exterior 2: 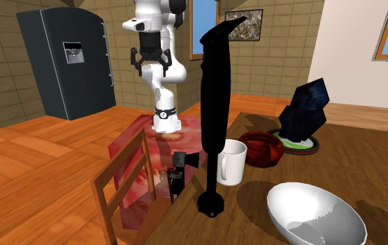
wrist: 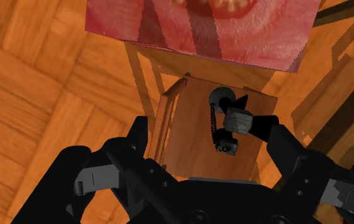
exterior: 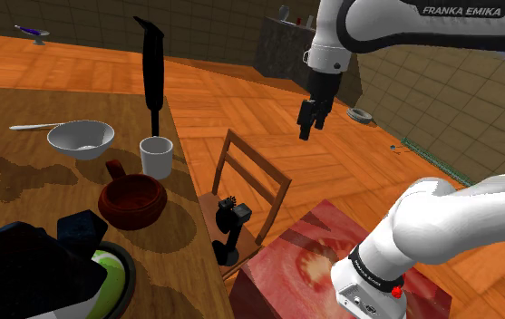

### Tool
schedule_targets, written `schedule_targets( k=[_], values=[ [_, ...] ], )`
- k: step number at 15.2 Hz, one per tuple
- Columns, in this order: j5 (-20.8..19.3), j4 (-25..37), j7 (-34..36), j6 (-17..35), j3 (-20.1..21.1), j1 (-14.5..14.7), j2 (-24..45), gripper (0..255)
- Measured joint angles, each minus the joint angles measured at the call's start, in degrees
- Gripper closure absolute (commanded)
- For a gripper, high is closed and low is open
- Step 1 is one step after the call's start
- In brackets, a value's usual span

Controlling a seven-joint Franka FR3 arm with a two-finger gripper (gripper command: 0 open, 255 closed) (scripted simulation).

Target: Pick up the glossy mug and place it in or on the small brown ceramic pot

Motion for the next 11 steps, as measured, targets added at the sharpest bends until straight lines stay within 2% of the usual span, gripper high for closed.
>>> schedule_targets(
  k=[6, 11],
  values=[
    [2.2, 1.7, 5.0, 8.6, 4.1, 1.7, 8.4, 0],
    [2.7, 7.3, 10.1, 14.2, 8.0, 3.1, 18.0, 0]
  ],
)
